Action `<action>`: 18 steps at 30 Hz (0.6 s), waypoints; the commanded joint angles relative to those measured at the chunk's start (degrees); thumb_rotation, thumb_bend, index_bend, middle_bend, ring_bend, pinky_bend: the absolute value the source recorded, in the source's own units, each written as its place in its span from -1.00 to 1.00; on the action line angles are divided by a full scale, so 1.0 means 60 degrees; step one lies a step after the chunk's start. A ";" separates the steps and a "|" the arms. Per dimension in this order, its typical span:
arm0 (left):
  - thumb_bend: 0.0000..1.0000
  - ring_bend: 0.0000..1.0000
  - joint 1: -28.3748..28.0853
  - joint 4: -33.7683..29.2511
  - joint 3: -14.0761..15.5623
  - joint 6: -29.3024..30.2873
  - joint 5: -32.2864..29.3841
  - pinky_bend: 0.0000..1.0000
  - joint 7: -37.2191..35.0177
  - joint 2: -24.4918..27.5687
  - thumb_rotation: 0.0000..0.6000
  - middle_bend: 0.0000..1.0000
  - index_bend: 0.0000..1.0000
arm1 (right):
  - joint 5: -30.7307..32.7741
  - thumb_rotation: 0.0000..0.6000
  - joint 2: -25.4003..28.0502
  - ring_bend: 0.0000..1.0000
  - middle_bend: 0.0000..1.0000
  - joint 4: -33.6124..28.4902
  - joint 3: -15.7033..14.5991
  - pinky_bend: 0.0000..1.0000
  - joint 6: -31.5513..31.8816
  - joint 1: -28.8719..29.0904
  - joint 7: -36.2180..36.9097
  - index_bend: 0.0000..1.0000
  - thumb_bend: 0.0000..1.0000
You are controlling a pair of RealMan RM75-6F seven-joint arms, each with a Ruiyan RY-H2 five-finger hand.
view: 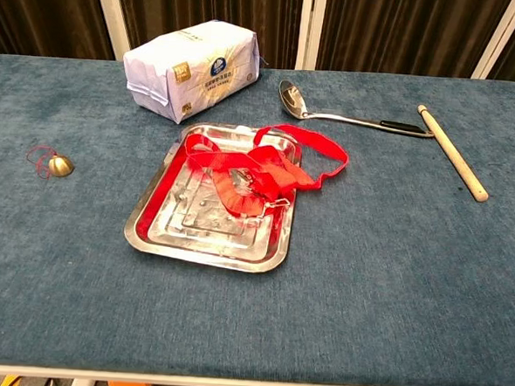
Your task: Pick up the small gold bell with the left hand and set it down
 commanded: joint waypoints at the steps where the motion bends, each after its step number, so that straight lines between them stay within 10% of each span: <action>1: -0.94 -0.96 0.0000 0.0011 0.0001 -0.0025 -0.0028 -0.77 0.0003 -0.0021 1.00 -0.84 -0.72 | -0.0015 0.96 0.0021 -1.00 -1.00 -0.0048 0.0059 -1.00 -0.0092 -0.0016 0.0030 -1.00 -0.37; 18: -0.85 -0.96 -0.0613 -0.0361 -0.0379 -0.0646 -0.0156 -0.76 0.0324 -0.0250 1.00 -0.84 -0.69 | 0.0038 0.96 0.0083 -1.00 -1.00 -0.0165 0.0370 -1.00 -0.0573 -0.0130 0.0194 -1.00 -0.36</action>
